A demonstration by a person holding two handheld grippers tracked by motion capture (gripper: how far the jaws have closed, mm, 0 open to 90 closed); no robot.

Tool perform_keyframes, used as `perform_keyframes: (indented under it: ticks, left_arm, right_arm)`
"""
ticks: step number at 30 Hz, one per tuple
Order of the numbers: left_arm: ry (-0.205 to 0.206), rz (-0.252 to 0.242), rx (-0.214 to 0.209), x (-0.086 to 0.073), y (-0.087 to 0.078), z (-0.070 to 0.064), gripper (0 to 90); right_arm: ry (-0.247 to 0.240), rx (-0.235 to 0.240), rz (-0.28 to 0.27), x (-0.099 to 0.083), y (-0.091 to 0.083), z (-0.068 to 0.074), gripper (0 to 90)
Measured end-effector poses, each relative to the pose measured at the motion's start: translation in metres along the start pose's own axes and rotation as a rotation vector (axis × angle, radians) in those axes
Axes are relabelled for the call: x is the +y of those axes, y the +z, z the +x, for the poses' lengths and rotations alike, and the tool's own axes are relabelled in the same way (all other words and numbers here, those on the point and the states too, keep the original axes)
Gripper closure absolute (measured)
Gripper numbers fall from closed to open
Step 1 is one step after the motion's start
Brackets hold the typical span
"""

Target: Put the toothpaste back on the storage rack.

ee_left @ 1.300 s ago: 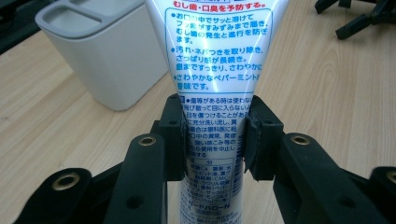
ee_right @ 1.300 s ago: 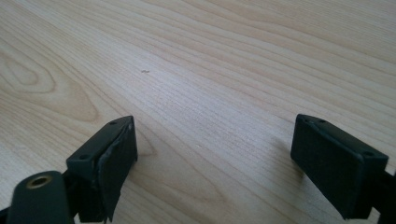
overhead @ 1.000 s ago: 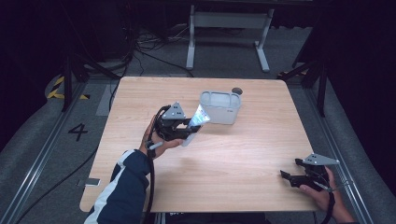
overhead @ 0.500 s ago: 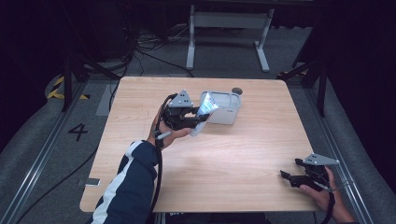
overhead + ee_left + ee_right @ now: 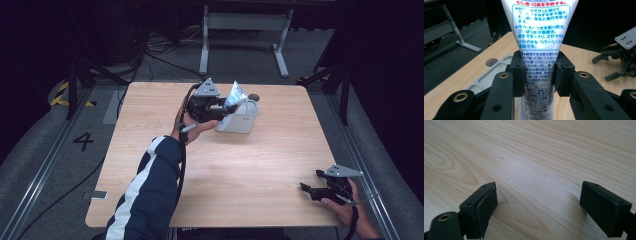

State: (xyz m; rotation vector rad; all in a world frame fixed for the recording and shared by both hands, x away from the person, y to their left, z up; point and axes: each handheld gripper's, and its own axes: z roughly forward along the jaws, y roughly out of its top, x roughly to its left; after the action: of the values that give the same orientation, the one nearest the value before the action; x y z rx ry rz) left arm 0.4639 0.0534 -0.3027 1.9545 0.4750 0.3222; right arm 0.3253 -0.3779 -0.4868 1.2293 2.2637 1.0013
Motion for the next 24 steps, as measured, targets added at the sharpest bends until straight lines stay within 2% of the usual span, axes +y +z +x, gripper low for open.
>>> perform_keyframes:
  ticks: [6, 12, 17, 19, 23, 24]
  left_arm:
    - [0.002, -0.033, -0.005, 0.008, 0.015, 0.006, 66.7]
    - [-0.008, -0.068, 0.015, 0.009, 0.034, 0.014, 66.7]
    - [-0.012, -0.064, 0.020, 0.011, 0.047, 0.019, 66.6]
    - [-0.005, -0.058, 0.034, 0.013, 0.054, 0.020, 66.6]
    - [-0.015, -0.074, 0.039, 0.016, 0.063, 0.025, 66.6]
    - [-0.007, -0.077, 0.039, 0.016, 0.065, 0.026, 66.6]
  right_arm:
    - [0.000, 0.000, 0.000, 0.000, 0.000, 0.000, 14.9]
    - [-0.003, 0.005, -0.001, 0.000, 0.000, 0.000, 14.8]
    - [-0.006, 0.004, -0.003, 0.000, 0.000, -0.001, 14.9]
    - [-0.006, 0.005, -0.002, 0.000, 0.000, -0.001, 14.9]
    - [-0.007, 0.004, -0.002, 0.000, 0.000, -0.001, 15.0]
    - [-0.006, 0.004, -0.002, 0.000, 0.000, 0.000, 15.1]
